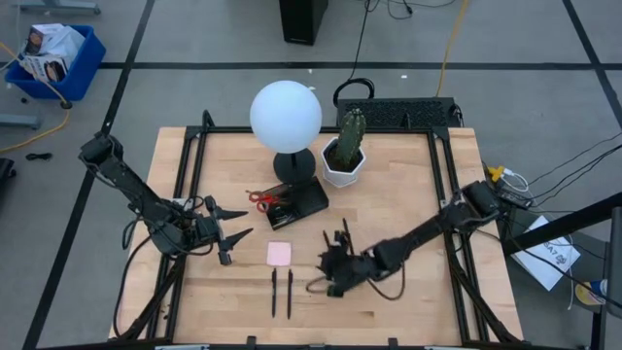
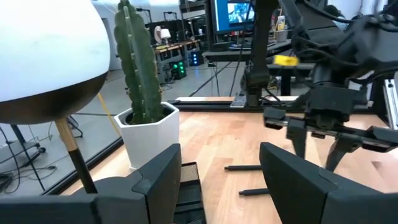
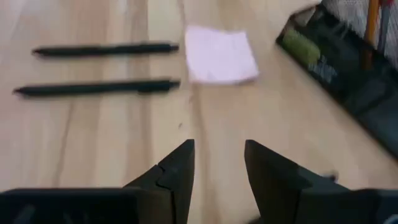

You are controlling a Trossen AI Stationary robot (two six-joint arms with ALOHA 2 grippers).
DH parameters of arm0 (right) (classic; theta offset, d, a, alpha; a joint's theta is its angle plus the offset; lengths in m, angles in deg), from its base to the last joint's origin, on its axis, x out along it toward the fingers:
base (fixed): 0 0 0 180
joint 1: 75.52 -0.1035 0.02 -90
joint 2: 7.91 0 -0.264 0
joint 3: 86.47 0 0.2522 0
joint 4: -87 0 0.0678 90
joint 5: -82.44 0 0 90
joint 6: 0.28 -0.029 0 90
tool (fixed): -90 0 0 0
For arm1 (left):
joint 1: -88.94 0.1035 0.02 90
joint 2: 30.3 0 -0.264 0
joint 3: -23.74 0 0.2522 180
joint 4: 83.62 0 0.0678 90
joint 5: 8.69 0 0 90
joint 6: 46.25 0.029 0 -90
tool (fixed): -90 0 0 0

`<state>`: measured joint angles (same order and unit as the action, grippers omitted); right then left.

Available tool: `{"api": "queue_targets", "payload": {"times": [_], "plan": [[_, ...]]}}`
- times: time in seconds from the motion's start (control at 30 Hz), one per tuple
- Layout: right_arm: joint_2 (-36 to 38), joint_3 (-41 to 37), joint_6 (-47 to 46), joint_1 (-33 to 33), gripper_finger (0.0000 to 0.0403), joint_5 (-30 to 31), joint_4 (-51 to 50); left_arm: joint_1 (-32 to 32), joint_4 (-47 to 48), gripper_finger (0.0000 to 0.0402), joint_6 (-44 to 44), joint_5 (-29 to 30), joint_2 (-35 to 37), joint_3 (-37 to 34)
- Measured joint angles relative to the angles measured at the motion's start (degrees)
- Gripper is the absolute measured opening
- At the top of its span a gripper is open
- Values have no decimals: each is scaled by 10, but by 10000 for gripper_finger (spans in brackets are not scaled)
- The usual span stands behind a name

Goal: Pick and place office supplies into organizer
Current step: Put the black pen into the desk organizer

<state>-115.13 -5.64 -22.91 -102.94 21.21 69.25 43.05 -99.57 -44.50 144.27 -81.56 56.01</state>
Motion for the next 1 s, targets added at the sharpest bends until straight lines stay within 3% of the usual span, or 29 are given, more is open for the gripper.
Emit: {"api": "queue_targets", "payload": {"times": [0.47,0.7,0.9,1.0], "plan": [[0,0,-280,-150,118,270,-172,0,0,225,-22,-15,0,0],[-1,-10,-475,-174,115,285,-294,0,0,225,-25,-15,0,0],[-3,-99,-592,-173,141,297,-206,0,0,225,-26,-15,0,0],[-3,-148,-605,-172,164,297,-129,0,0,225,-27,-15,0,0]]}}
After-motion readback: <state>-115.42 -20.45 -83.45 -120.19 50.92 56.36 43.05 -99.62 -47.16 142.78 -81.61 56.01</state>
